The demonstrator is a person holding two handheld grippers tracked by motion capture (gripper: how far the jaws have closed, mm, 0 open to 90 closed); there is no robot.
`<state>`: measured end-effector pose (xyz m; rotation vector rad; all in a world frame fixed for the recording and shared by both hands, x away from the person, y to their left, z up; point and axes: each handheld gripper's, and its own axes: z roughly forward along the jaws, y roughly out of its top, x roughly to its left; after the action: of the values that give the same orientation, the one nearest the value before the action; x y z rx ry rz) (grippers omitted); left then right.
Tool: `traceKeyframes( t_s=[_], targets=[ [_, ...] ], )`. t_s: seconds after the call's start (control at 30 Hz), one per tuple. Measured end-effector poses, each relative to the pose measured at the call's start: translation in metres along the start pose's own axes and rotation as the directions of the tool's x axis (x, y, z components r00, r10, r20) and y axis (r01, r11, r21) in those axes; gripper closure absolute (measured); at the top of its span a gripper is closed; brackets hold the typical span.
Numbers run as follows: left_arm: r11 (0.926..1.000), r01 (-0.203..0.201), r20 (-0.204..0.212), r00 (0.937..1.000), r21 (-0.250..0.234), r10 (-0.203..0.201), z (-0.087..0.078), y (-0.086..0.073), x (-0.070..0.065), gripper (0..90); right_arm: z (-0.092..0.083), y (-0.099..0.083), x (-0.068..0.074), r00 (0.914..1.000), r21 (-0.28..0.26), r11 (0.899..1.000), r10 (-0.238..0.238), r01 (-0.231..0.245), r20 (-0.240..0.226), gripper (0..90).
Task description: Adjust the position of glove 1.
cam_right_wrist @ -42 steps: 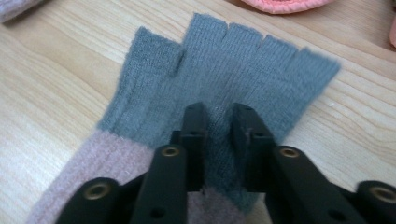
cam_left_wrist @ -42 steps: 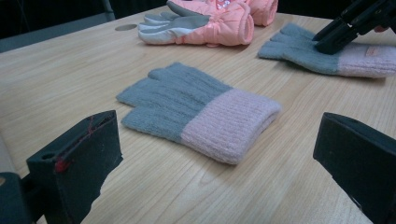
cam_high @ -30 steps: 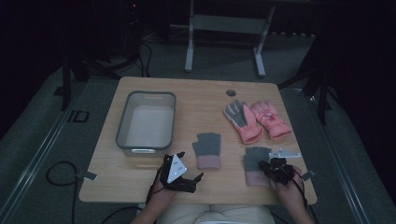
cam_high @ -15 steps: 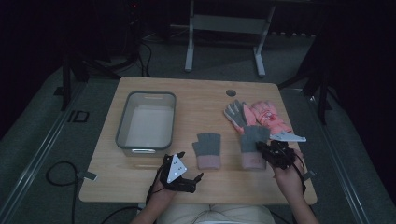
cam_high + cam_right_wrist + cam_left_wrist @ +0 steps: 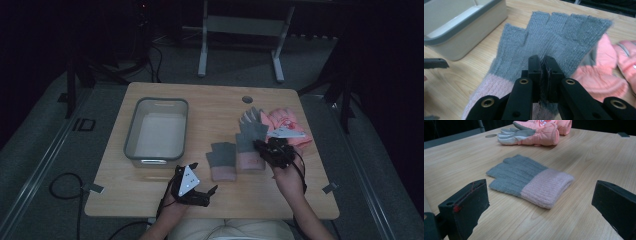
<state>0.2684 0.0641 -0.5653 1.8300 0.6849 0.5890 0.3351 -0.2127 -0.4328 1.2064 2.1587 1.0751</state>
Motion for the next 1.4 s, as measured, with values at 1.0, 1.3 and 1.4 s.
traceKeyframes(
  t_s=[1.0, 1.3, 1.4],
  targets=[
    [0.9999, 0.013, 0.018, 0.9998, -0.009, -0.013, -0.001, -0.001, 0.002, 0.4, 0.090, -0.018, 0.047, 0.9943, 0.159, 0.987, 0.006, 0.012, -0.107, 84.7],
    [0.9999, 0.013, 0.019, 0.9997, -0.003, -0.013, 0.000, 0.000, 0.002, 0.4, 0.104, -0.029, 0.045, 0.9937, 0.197, 0.980, 0.012, 0.010, -0.111, 84.0],
    [0.9999, 0.012, 0.020, 0.9997, -0.002, -0.012, 0.000, 0.000, 0.002, 0.5, 0.109, -0.032, 0.044, 0.9936, 0.210, 0.978, 0.016, 0.008, -0.112, 83.3]
  ],
)
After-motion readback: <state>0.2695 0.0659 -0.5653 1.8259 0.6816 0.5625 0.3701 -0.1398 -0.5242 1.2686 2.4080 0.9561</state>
